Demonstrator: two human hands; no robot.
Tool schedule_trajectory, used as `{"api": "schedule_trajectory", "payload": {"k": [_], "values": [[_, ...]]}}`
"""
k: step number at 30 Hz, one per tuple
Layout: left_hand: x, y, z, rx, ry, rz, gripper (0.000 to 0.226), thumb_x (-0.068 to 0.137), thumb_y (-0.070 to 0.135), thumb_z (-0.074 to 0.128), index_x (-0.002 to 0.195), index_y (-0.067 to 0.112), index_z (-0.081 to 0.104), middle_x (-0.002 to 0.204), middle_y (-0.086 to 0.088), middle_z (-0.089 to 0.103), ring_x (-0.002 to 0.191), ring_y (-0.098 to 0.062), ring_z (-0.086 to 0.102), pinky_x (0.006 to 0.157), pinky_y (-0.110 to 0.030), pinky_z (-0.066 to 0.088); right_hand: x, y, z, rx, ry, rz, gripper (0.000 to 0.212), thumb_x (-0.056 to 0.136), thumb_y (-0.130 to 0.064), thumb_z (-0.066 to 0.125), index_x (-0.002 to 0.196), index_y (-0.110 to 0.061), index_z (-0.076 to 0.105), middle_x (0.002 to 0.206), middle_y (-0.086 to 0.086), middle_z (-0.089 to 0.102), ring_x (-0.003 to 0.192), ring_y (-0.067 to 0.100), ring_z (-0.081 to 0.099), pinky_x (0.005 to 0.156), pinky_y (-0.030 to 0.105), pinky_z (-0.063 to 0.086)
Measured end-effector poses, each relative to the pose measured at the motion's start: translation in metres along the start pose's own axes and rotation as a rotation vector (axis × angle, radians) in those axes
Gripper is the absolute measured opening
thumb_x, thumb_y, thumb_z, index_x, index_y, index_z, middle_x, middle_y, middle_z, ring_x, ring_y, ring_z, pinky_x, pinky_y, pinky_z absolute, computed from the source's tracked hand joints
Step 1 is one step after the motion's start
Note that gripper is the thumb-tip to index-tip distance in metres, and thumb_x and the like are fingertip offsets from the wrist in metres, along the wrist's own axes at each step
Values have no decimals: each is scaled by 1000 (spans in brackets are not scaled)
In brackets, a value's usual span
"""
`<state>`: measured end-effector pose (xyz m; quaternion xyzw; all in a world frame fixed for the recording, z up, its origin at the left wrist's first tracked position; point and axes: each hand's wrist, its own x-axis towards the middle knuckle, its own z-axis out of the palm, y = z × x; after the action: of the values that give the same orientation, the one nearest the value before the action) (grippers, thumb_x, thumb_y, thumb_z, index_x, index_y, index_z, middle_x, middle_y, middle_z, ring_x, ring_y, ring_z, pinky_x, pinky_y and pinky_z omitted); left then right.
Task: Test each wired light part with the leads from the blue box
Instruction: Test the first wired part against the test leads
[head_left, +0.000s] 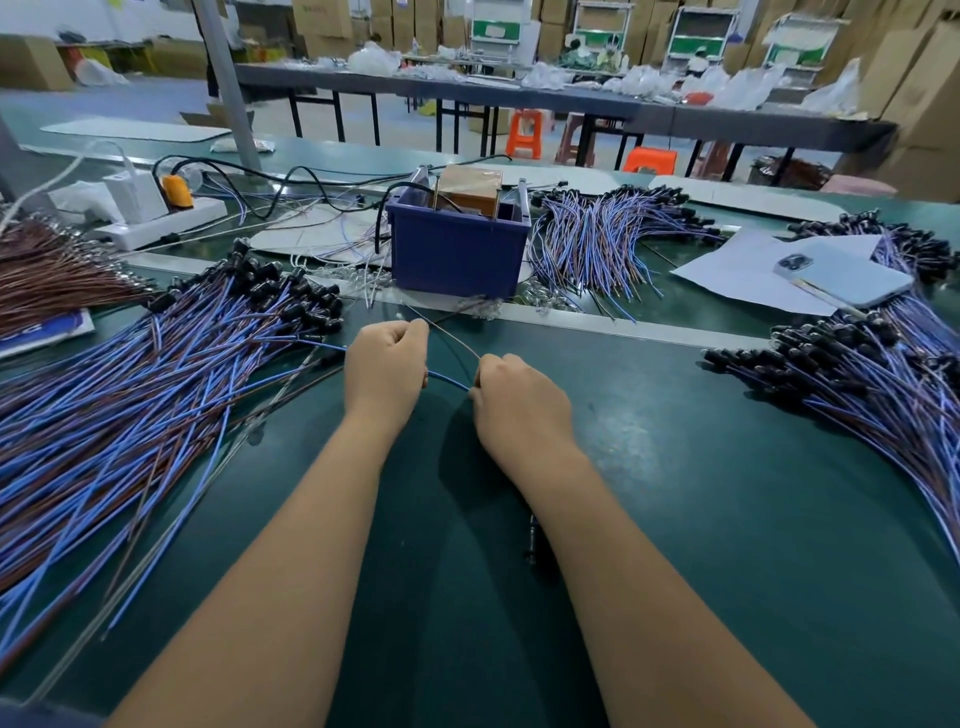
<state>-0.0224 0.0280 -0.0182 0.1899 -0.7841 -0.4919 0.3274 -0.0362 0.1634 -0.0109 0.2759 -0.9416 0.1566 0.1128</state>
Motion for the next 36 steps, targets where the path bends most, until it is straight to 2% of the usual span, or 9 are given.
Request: {"api": "schedule_trajectory", "payload": {"k": [4,9,14,17,21,24,29,32,36], "values": [[-5,4,9,146,-40,137,52,90,36,42,60,-6,49,58,-21,56,61,-37,53,60,-44,44,0,-1,1,-44,3,-30,10,95,-18,48,103,-12,49,108,8,57,96,31,60,59,32,28],[-7,4,14,153,-48,226,51,96,31,45,57,-2,50,53,-12,57,55,-21,51,58,-32,38,1,3,4,52,19,15,13,97,-21,43,104,-10,46,108,10,56,95,33,59,59,32,28],[-9,5,13,84,-99,145,51,97,28,49,49,13,57,49,4,62,52,-10,58,58,-24,46,5,14,-4,500,202,280,12,99,-25,41,91,-17,44,96,2,52,75,21,45,58,32,24],[-15,15,18,-176,-216,0,36,99,24,50,68,18,69,67,1,70,72,-17,69,57,-30,56,7,19,-9,762,352,350,11,98,-23,44,88,-19,47,91,3,57,76,17,48,63,25,27],[-26,30,28,-374,-333,-76,21,100,17,49,94,15,69,83,-6,70,77,-15,67,58,-26,56,6,14,-4,787,304,317,11,97,-23,48,87,-20,49,88,1,60,80,17,52,64,23,29],[-27,30,27,-239,-316,10,22,98,15,53,94,6,73,87,-9,73,77,-13,64,72,-26,51,7,12,2,749,256,268,10,96,-24,51,88,-20,51,89,-1,61,82,16,53,63,22,29],[-24,28,25,-258,-252,-43,20,96,13,56,87,4,72,74,-6,70,61,-7,62,61,-22,51,8,14,3,744,269,207,13,94,-19,56,81,-20,54,75,-9,56,73,13,52,59,19,31],[-18,23,22,-224,-158,-81,15,96,12,52,97,10,67,63,2,65,50,-7,56,53,-23,49,6,14,0,773,430,125,11,94,-11,57,87,-18,61,77,-8,59,70,9,51,63,7,36],[-13,15,18,-113,-68,-49,18,95,16,49,106,21,62,61,4,58,47,1,49,53,-23,41,4,14,-3,831,604,150,26,95,-6,51,114,-20,61,77,-10,60,66,5,52,64,11,39]]}}
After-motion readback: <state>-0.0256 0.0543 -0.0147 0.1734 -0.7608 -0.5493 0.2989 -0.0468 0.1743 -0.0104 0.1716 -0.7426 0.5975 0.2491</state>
